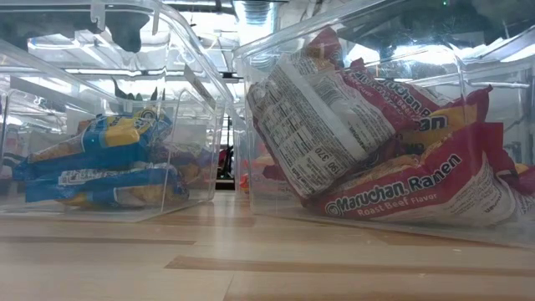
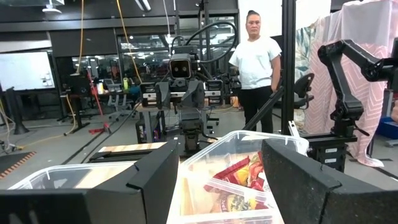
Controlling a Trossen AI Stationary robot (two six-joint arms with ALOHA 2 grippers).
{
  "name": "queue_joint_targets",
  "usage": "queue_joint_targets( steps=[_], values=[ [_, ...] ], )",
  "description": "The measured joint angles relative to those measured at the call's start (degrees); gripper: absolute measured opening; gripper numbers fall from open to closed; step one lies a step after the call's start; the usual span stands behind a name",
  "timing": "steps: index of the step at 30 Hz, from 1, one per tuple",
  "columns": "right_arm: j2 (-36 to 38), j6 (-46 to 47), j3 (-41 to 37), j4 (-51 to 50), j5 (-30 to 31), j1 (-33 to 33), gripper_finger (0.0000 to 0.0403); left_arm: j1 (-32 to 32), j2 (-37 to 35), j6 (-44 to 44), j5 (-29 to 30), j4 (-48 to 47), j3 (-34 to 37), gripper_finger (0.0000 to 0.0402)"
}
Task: Sort Maruchan noodles
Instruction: Put the blue noodle pack into the bottom left transparent bin
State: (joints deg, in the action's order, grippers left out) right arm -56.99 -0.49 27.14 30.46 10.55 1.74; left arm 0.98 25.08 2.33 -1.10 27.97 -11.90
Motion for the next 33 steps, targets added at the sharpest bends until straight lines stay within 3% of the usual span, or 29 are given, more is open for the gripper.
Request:
queue_joint_targets(
  steps=[14, 27, 33],
  values=[
    [0.0, 0.0, 0.0, -0.02, 0.0, 0.0, 0.0182, 0.01, -1.75, 1.11, 0.03, -4.64, 0.0, 0.0219],
    [0.0, 0.02, 0.0, -0.06, 0.0, 0.02, 0.0182, 0.0, -17.05, 1.26, -0.39, -19.65, 0.21, 0.0219],
    [0.0, 0.29, 0.0, -0.04, 0.0, 0.02, 0.0182, -0.04, -23.53, 1.5, -1.08, -13.87, 6.75, 0.0219]
  ],
)
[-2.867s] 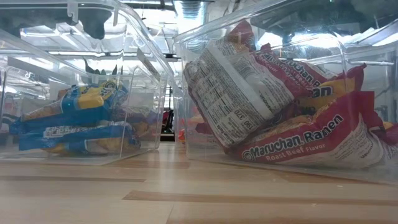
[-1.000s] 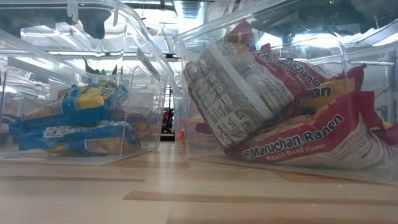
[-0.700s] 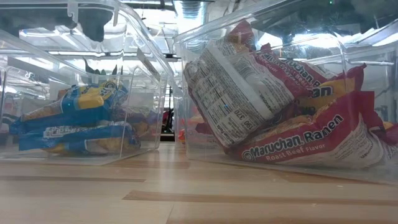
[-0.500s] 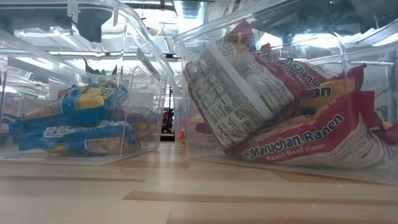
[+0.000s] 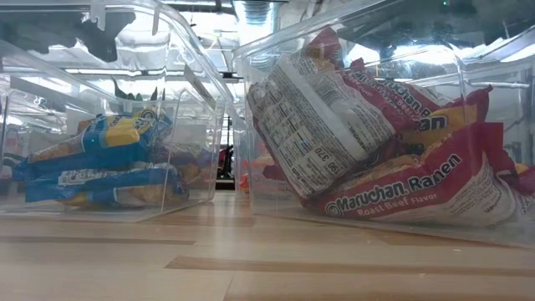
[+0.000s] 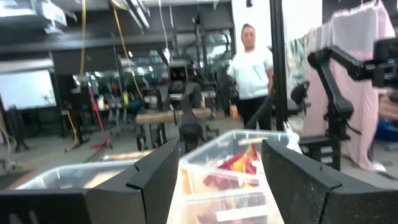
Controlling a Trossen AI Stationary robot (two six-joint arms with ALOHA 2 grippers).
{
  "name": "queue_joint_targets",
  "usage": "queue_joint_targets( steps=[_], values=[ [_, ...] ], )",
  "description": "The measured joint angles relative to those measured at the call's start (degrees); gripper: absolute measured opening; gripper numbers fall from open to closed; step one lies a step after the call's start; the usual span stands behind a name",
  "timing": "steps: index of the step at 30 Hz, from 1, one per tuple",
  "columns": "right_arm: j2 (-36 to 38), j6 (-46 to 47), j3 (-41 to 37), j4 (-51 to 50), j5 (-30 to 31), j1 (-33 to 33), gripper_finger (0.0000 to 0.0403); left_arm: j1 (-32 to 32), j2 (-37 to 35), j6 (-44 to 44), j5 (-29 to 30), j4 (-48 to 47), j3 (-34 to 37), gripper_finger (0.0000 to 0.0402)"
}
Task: Sort Maruchan noodles
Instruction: Put the blue noodle pack into the bottom left transparent bin
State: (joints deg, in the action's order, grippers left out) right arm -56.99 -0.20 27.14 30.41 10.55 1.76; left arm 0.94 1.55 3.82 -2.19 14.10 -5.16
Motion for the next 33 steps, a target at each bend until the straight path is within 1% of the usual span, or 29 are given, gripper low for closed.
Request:
queue_joint_targets(
  steps=[2, 4, 7, 14, 33],
  values=[
    [0.0, 0.12, 0.0, 0.0, 0.0, 0.0, 0.0182, -0.03, -1.58, -0.26, 0.12, 1.71, 1.54, 0.0219],
    [0.0, 0.17, 0.0, 0.0, 0.0, 0.0, 0.0182, -0.03, -1.45, -1.09, -0.16, 2.49, 1.54, 0.0219],
    [0.0, 0.15, 0.0, -0.02, 0.0, 0.13, 0.0182, -0.03, -1.15, -1.45, -1.68, 1.21, 1.32, 0.0219],
    [0.02, 0.17, 0.0, 0.0, 0.0, 0.13, 0.0182, -0.03, -1.3, -2.99, -1.68, -2.09, 1.32, 0.0219],
    [0.11, 0.17, 0.0, 0.02, 0.0, 0.11, 0.0182, -0.03, -1.32, -3.01, -1.52, -1.48, 1.32, 0.0219]
  ],
)
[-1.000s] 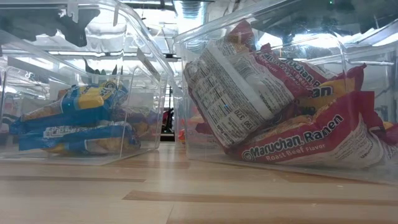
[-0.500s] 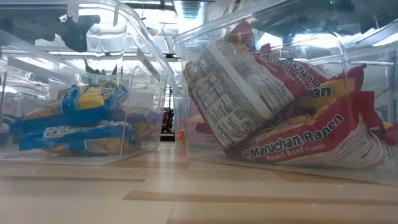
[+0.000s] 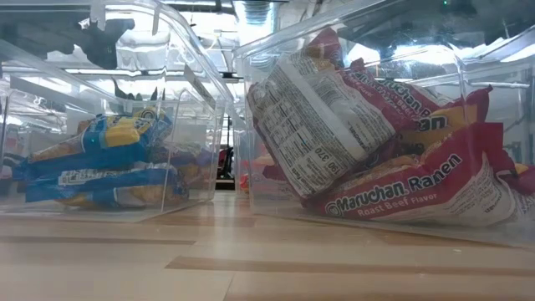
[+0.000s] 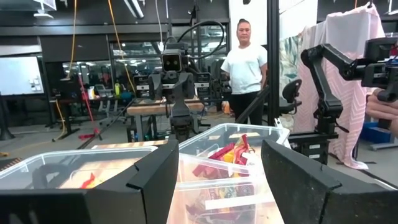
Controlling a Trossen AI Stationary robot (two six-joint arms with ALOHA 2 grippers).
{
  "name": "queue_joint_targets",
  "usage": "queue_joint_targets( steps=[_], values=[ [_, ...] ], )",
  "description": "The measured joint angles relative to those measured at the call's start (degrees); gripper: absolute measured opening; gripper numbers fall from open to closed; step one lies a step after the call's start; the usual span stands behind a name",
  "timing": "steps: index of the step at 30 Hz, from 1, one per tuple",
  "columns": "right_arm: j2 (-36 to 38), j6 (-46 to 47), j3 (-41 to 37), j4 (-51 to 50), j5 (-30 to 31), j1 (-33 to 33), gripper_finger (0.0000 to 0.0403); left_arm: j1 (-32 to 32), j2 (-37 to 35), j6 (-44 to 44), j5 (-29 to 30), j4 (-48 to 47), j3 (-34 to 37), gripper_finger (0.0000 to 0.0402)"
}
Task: Sort Maruchan noodles
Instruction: Put the blue noodle pack into the bottom left transparent bin
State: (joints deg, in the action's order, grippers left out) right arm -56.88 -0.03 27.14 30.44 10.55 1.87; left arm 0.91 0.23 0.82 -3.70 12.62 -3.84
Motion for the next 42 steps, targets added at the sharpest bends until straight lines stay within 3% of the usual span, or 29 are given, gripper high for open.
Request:
queue_joint_targets(
  steps=[33, 42],
  values=[
    [0.02, 0.23, 0.0, -0.02, 0.0, 0.02, 0.0182, 0.0, 0.0, -0.07, 1.27, -1.44, -0.02, 0.0219],
    [6.35, 1.88, -0.28, -6.21, 0.0, 0.23, 0.0182, 0.0, 0.0, -1.53, 1.36, -1.83, -0.02, 0.0219]
  ],
)
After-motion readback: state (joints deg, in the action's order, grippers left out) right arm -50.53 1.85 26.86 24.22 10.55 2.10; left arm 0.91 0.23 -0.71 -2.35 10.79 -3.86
